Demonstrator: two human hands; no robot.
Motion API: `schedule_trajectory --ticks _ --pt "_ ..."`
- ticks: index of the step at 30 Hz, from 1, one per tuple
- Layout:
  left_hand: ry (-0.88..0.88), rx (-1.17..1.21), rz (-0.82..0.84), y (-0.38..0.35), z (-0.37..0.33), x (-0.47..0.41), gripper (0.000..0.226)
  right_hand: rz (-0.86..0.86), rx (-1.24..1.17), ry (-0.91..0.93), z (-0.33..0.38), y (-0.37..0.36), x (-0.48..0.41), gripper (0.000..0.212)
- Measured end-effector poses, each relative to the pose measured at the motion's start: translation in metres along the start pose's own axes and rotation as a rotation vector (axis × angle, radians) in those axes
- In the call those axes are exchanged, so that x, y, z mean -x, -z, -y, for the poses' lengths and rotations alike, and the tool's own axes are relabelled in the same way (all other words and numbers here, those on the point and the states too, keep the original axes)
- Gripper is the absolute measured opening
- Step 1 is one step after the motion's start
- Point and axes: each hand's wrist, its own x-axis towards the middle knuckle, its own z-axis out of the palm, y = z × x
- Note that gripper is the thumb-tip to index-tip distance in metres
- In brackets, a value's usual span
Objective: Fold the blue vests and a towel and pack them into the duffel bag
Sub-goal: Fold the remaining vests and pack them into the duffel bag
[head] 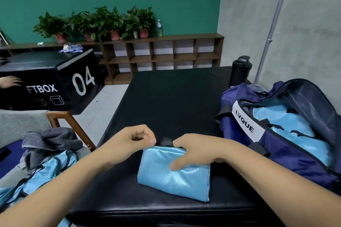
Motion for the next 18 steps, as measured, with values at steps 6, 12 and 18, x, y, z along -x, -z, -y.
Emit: schedule_trajectory --ticks 6,12,18 --pt "-0.013 -0.028 -0.109 -0.005 -0.016 -0.009 0.023 -0.112 0.134 -0.005 0.003 0.066 0.052 0.053" --pt "-0.084 -0.126 -0.02 -0.042 -0.06 -0.038 0.012 -0.24 0.188 -0.105 -0.024 0.156 0.127 0.055" --pt "-0.211 -0.227 -0.049 -0.092 -0.122 -0.085 0.003 -0.368 0.452 -0.275 -0.077 0.211 0.161 0.052"
